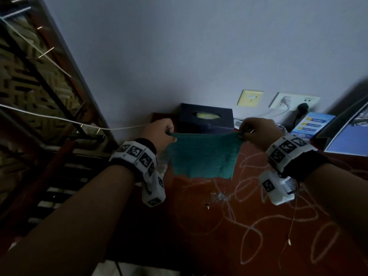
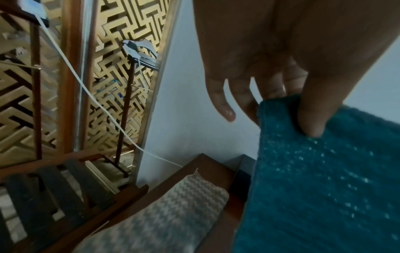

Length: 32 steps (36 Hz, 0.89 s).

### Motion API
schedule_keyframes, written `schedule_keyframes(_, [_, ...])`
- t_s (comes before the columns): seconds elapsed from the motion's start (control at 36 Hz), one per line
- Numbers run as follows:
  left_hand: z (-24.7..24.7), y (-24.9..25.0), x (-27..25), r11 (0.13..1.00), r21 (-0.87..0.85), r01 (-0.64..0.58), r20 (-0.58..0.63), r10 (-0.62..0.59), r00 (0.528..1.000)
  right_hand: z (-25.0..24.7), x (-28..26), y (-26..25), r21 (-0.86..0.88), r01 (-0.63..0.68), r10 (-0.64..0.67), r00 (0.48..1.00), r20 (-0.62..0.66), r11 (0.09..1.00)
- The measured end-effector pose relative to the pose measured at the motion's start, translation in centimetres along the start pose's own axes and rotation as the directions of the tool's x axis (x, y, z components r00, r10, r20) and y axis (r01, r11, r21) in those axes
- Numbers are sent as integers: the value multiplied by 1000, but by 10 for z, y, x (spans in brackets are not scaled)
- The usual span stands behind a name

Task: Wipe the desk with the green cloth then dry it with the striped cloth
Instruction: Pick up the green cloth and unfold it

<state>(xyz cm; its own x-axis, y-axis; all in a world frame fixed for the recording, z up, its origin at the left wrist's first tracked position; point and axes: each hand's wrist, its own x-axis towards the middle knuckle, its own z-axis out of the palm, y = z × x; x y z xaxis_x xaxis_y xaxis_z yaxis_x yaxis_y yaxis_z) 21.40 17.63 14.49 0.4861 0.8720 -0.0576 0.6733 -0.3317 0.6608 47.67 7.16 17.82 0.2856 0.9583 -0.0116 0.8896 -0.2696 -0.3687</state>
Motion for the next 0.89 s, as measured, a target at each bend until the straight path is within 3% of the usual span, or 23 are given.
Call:
schedule_keyframes(0.19, [14,7,60,997,73,21,-149,-10,989,10,54,23,78,-80,95,974,-206,994])
schedule_keyframes(0.33, [28,1,91,983,183,22,-164,9,986,28,67,31,140,-145,173,961,-215,979])
schedule_keyframes(0.47, [58,-28,103,999,50,14,-40,-12,999,60,66,41,105,-227,237,966,-100,968])
schedule_keyframes(0.89, [129,-85,50,995,94,21,266,-45,963,134,10,56,102,-415,410,910,63,904])
